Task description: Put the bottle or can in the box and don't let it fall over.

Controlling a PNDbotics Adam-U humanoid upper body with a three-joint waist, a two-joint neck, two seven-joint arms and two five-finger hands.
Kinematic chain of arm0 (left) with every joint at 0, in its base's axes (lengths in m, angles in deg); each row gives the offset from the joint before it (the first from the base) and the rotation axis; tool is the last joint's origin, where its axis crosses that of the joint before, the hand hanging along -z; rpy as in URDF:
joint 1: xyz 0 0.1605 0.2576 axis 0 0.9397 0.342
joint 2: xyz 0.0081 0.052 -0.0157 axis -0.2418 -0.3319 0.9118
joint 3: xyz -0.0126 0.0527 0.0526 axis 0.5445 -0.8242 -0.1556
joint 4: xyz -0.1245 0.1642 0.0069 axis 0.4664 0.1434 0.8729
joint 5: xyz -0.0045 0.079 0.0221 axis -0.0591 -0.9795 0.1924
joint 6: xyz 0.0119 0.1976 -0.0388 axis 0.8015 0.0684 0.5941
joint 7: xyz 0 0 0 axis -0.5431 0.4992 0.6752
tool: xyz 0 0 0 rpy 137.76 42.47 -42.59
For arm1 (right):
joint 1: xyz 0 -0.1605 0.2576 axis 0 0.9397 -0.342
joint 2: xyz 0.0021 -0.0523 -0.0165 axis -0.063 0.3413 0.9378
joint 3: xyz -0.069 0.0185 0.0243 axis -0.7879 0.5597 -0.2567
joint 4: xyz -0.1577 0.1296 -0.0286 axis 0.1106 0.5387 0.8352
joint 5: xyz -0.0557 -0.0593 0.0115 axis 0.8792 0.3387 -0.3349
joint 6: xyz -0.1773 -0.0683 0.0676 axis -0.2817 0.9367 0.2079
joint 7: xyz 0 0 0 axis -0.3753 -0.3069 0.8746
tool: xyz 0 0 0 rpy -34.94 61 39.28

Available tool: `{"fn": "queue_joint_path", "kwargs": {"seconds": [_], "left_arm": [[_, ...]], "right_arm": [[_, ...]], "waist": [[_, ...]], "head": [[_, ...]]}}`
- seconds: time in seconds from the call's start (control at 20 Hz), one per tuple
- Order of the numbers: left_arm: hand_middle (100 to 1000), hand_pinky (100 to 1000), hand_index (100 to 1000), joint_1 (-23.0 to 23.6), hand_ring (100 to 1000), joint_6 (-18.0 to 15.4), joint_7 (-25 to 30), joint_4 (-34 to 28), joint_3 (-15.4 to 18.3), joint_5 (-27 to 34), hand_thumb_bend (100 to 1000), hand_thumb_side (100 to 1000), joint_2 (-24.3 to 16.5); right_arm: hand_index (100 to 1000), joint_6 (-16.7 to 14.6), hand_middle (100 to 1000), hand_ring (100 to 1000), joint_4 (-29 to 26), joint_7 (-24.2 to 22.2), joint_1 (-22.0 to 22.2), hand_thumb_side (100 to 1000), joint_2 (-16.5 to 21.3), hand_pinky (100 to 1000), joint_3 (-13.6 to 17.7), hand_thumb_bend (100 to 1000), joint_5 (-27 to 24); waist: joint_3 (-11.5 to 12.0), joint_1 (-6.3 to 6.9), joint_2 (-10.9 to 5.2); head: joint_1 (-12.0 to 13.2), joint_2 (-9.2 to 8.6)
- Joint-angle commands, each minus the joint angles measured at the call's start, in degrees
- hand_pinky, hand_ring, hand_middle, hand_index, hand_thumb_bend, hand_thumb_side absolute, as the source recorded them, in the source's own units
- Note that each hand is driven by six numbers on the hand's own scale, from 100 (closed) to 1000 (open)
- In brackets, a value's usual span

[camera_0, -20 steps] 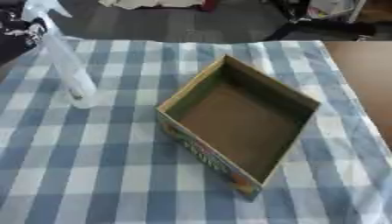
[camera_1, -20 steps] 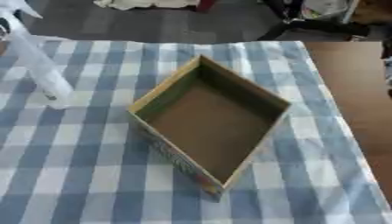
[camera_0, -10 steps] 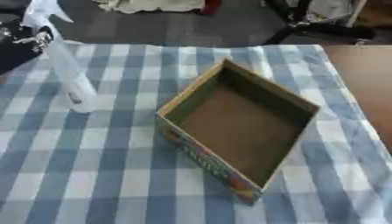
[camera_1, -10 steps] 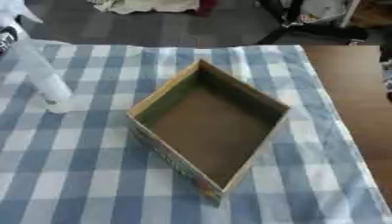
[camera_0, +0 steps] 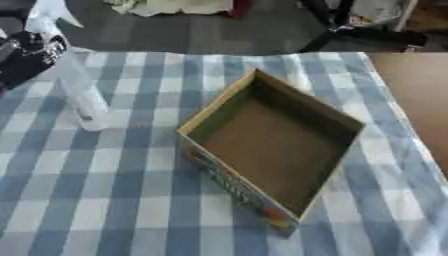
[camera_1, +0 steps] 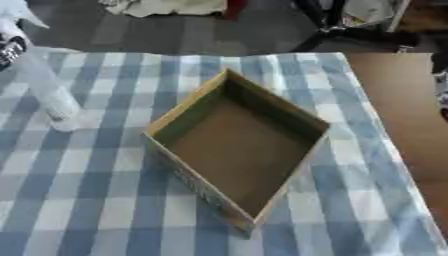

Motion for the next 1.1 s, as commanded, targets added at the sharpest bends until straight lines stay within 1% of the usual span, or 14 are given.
{"fn": "queue_joint_path", "kwargs": {"seconds": [0.05, 0.2, 0.7, 1.0, 1.1], "left_arm": [[1000, 1000, 895, -1.45, 1000, -0.03, -0.15, -0.12, 0.18, 0.12, 100, 758, -0.89], [1000, 1000, 883, -1.60, 1000, -0.09, -0.32, 0.20, 0.15, 0.10, 100, 761, -0.72], [1000, 1000, 828, -2.00, 1000, -0.26, -2.26, 0.39, 0.17, -0.27, 100, 753, -0.14], [1000, 1000, 832, -2.26, 1000, -1.26, -2.54, -0.06, -0.07, -1.03, 100, 708, -0.01], [1000, 1000, 836, -2.48, 1000, -1.18, -2.98, -0.13, -0.01, -1.92, 100, 679, -0.02]], "right_arm": [[848, 0.28, 1000, 917, -1.35, 0.06, -0.43, 372, 1.00, 932, 0.54, 100, -0.17], [847, 0.46, 1000, 917, -1.35, 0.06, -0.45, 395, 0.93, 933, 0.51, 100, -0.13], [844, 1.25, 1000, 916, -1.35, -0.03, -0.48, 413, 0.67, 933, 0.46, 100, 0.12], [843, 1.71, 1000, 914, -1.35, -0.02, -0.44, 417, 0.62, 933, 0.50, 100, 0.13], [843, 1.82, 1000, 914, -1.35, -0.05, -0.42, 420, 0.58, 933, 0.45, 100, 0.13]], "waist": [[-0.12, 0.14, -0.74], [-0.18, 0.15, -0.67], [-0.29, 0.10, -0.41], [-0.21, -0.03, -0.44], [-0.19, -0.08, -0.45]], "head": [[-0.06, -0.87], [-0.06, -0.94], [-0.04, -1.16], [0.09, -1.32], [0.16, -1.41]]}}
